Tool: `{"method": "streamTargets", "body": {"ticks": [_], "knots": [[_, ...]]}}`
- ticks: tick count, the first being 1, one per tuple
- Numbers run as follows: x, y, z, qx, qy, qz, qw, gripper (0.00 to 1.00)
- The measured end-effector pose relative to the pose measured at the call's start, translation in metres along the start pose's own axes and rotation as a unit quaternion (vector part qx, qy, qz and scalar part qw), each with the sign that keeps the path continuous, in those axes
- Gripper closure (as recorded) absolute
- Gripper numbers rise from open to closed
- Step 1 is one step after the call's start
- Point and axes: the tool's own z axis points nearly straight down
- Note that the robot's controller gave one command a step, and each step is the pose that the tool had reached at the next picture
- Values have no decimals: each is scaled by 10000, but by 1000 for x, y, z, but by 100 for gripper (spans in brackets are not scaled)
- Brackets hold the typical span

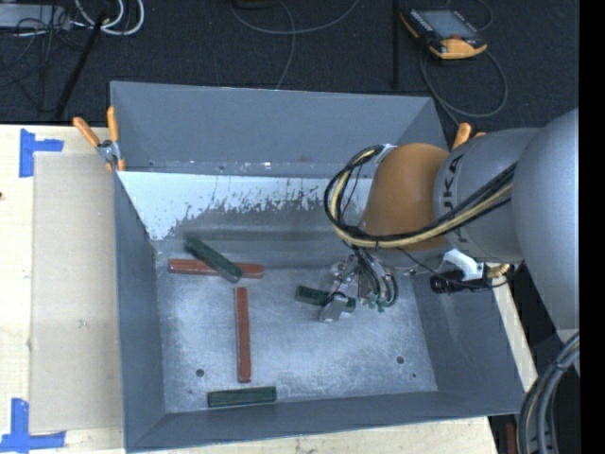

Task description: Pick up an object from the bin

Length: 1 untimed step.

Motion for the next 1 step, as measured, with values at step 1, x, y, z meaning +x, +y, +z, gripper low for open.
{"method": "streamTargets", "body": {"ticks": [1], "knots": [[10, 11, -140, -16, -46, -52, 10000, 100]]}}
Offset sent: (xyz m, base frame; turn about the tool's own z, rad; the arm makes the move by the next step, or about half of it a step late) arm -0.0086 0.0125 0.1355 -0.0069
